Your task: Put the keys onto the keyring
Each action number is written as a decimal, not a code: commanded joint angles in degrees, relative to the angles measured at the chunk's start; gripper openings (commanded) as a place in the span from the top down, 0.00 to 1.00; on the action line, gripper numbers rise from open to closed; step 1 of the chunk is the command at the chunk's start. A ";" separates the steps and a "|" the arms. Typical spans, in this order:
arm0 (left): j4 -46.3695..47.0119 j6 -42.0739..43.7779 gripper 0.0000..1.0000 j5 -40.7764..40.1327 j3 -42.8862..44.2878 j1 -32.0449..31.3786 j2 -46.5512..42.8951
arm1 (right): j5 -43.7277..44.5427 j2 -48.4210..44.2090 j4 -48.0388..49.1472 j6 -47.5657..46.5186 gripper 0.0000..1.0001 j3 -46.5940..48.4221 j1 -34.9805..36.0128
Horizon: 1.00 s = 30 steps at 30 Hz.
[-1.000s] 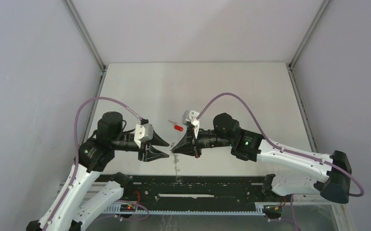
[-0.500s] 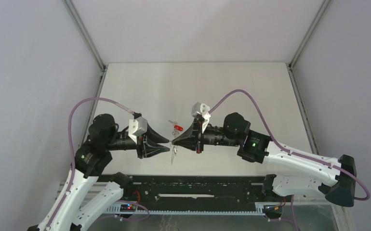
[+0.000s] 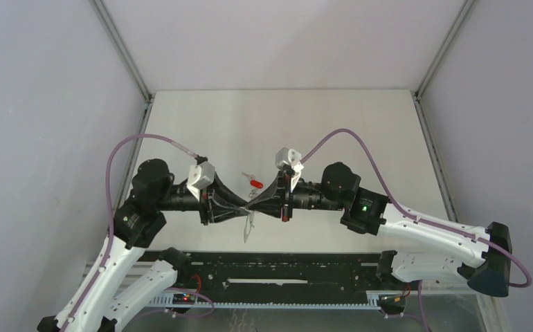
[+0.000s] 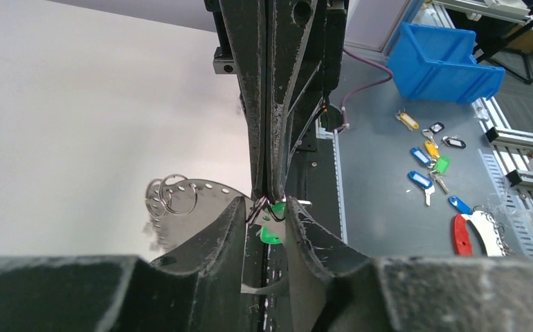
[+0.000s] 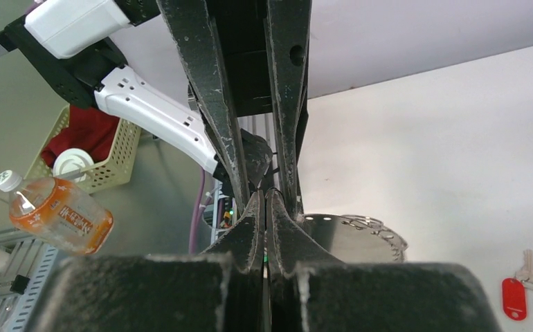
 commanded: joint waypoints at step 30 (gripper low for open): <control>1.64 3.17 1.00 3.66 0.04 -0.58 -2.64 | -16.66 -1.57 4.83 9.52 0.70 0.41 -6.16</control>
